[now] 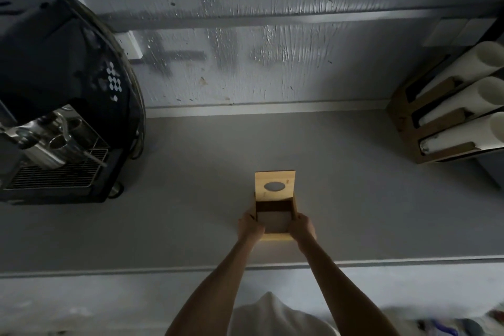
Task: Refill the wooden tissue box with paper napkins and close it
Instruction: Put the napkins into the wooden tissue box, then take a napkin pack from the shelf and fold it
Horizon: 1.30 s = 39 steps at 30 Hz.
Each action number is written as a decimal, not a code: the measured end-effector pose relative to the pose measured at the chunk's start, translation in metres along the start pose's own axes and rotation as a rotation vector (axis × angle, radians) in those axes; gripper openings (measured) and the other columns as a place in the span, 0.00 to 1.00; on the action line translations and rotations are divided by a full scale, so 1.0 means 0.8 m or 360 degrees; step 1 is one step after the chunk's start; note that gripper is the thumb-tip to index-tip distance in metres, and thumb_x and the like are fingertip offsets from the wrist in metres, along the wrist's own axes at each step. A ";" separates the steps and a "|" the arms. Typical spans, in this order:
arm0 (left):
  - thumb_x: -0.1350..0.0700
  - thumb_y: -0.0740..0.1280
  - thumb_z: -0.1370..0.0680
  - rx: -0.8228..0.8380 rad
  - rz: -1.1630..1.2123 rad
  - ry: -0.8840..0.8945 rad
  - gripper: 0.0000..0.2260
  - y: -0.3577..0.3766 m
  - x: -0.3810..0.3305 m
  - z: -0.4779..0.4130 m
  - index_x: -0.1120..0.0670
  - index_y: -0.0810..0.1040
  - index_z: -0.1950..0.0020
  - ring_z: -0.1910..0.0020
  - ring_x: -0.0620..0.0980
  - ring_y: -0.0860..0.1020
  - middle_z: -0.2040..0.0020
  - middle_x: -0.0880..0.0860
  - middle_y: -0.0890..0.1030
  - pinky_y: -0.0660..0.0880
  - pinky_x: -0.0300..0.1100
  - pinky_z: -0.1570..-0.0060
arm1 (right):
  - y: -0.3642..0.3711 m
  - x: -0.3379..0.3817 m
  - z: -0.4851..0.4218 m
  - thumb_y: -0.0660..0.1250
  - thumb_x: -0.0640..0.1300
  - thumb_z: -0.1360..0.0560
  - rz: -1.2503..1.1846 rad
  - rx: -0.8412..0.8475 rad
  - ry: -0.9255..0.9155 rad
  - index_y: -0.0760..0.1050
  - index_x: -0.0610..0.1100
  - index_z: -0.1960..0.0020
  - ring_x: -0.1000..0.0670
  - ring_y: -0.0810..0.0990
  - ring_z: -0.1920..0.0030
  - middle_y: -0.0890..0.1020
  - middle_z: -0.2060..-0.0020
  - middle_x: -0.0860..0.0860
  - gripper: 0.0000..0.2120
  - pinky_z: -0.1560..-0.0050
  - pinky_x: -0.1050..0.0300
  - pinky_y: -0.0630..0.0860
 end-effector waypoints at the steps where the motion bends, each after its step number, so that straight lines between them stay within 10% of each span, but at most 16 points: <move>1: 0.66 0.62 0.29 -0.0012 -0.0010 -0.0011 0.11 -0.002 -0.001 0.002 0.55 0.67 0.68 0.62 0.54 0.73 0.67 0.52 0.71 0.70 0.45 0.64 | -0.001 0.002 0.005 0.58 0.38 0.28 -0.0016 0.0007 0.0004 0.78 0.48 0.47 0.45 0.79 0.54 0.81 0.58 0.47 0.14 0.54 0.51 0.77; 7: 0.66 0.63 0.29 0.0031 -0.0030 -0.0087 0.05 0.004 0.005 -0.009 0.60 0.75 0.55 0.51 0.58 0.78 0.53 0.59 0.78 0.76 0.47 0.57 | 0.019 -0.032 -0.054 0.59 0.43 0.31 -0.0052 0.0086 0.0000 0.75 0.45 0.43 0.43 0.79 0.50 0.81 0.51 0.44 0.17 0.50 0.48 0.79; 18: 0.68 0.62 0.29 0.0080 0.0086 -0.0032 0.07 -0.003 0.002 0.005 0.57 0.72 0.63 0.65 0.49 0.72 0.65 0.52 0.73 0.69 0.42 0.66 | 0.024 -0.054 -0.078 0.57 0.48 0.36 -0.0106 0.0123 0.0027 0.76 0.49 0.43 0.43 0.78 0.50 0.79 0.50 0.44 0.23 0.47 0.45 0.79; 22: 0.60 0.64 0.23 0.0538 0.0804 -0.0017 0.10 -0.004 0.004 0.026 0.54 0.75 0.42 0.55 0.48 0.76 0.52 0.52 0.79 0.70 0.41 0.61 | -0.010 -0.009 0.015 0.62 0.41 0.24 -0.0463 0.0437 -0.0214 0.76 0.44 0.42 0.44 0.77 0.48 0.79 0.46 0.40 0.11 0.52 0.51 0.74; 28: 0.50 0.58 0.19 0.0686 0.1553 0.0013 0.13 -0.019 0.027 0.046 0.52 0.75 0.38 0.39 0.53 0.75 0.41 0.54 0.80 0.71 0.46 0.44 | -0.024 -0.044 0.069 0.48 0.50 0.17 -0.1195 0.0352 -0.0096 0.66 0.45 0.28 0.47 0.68 0.31 0.72 0.33 0.49 0.20 0.26 0.47 0.57; 39: 0.58 0.62 0.20 0.0187 0.0068 0.0945 0.13 -0.169 -0.031 0.043 0.53 0.75 0.36 0.37 0.49 0.77 0.37 0.52 0.79 0.73 0.42 0.38 | -0.064 0.085 0.164 0.67 0.51 0.29 -0.0655 0.0204 -0.0970 0.80 0.47 0.48 0.49 0.84 0.52 0.86 0.53 0.52 0.12 0.51 0.49 0.78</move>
Point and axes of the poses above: each hand's wrist, its own z-axis away from the middle knuckle, its own y-axis out of the palm, x = y × z, the point moved 6 cm from there along -z, towards the middle knuckle
